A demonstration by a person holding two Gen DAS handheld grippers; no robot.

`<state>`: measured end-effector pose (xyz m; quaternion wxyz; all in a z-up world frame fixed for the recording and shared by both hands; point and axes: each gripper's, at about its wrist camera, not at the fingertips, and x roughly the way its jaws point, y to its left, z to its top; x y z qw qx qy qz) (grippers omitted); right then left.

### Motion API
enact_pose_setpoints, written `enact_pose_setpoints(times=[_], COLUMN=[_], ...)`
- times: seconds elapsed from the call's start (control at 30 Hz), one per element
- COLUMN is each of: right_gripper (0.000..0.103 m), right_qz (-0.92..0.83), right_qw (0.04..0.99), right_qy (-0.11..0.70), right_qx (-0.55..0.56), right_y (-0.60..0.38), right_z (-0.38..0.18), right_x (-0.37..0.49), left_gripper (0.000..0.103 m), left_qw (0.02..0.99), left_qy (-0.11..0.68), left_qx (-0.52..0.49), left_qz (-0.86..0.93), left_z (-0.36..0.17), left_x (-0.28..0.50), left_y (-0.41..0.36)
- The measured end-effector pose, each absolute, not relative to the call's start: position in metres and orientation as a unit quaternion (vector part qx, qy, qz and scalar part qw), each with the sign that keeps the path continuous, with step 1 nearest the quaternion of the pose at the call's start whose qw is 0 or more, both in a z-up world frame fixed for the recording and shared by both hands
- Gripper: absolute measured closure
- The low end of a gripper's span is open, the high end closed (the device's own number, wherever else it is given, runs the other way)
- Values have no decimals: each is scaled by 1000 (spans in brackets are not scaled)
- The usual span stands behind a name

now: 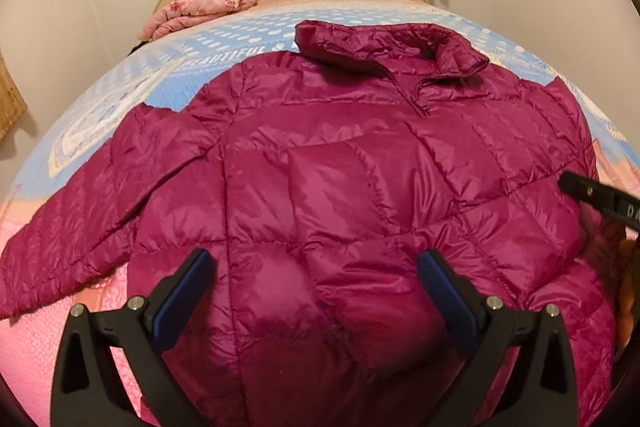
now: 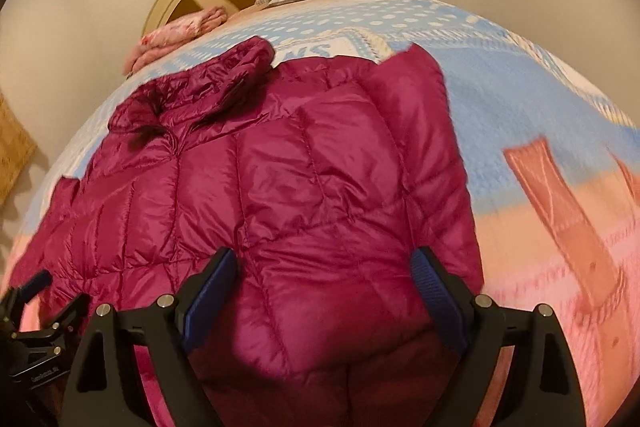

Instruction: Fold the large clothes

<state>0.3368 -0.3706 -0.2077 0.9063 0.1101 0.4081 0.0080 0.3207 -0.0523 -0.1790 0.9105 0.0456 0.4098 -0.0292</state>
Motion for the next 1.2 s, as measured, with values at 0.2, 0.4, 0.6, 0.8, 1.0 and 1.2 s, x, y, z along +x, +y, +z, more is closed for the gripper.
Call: enact_pose_setpoints(times=[0.2,0.4,0.6,0.8,1.0,1.2], right_gripper=[14,14,14,14,11,10], right_qz=[-3,-3,21,33,30,30], right_qw=[907,904,915,901,903,904], right_qy=[407,418,393,430,427,425], right_qx=[104,91,92,38,26,22], right_y=[-359,-354,-336,-302,-298,-296], right_z=[-208,-205,-175,-208,-214,-214], right_x=[320,320,315,333,333,332], left_gripper=[0,0,0,0,0,0], left_qw=[915,913,912,912,918,931], left_qy=[401,406,409,409,395,363], left_qx=[38,30,9,12,13,17], left_qz=[-31,-29,-25,-25,-14,17], left_z=[-177,-179,-180,-181,-170,-139], left_x=[315,319,320,319,312,279], left_y=[-44,-41,-34,-35,-32,3])
